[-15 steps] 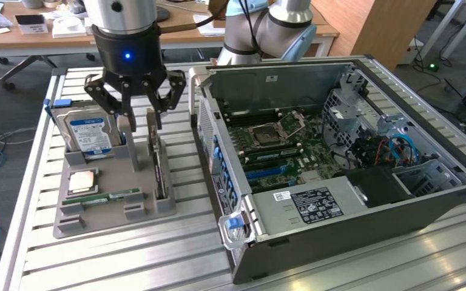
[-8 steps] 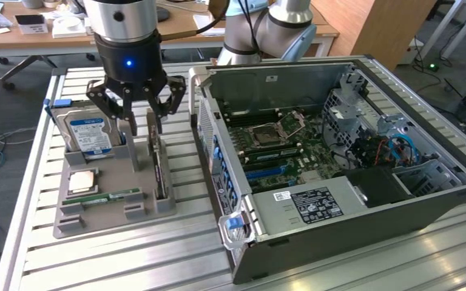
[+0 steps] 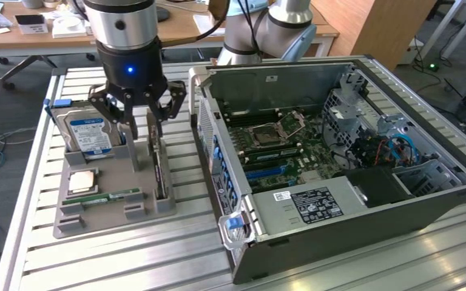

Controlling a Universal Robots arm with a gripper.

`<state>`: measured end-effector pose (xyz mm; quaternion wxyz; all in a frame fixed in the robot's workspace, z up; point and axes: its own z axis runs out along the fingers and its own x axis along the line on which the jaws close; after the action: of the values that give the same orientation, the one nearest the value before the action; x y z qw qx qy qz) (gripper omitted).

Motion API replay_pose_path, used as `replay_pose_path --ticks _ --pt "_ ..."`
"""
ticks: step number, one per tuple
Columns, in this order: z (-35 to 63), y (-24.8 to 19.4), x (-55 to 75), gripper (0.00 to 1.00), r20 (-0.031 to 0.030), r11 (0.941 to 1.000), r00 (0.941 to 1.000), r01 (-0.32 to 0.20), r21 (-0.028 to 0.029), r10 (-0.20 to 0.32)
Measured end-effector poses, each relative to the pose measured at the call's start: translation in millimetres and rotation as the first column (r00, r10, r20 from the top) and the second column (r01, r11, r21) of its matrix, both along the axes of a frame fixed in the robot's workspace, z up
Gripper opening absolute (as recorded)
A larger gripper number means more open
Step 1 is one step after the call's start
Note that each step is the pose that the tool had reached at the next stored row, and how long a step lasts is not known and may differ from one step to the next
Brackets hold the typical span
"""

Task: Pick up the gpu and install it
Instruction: 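Pick up the gpu and move the gpu toward the slot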

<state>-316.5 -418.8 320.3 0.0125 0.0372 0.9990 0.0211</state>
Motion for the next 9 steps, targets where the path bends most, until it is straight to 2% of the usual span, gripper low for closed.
replay_pose_path --ticks 9 --pt "-10.2 0.0 0.0 0.47 0.0001 1.0000 1.0000 0.000 0.0000 0.000"
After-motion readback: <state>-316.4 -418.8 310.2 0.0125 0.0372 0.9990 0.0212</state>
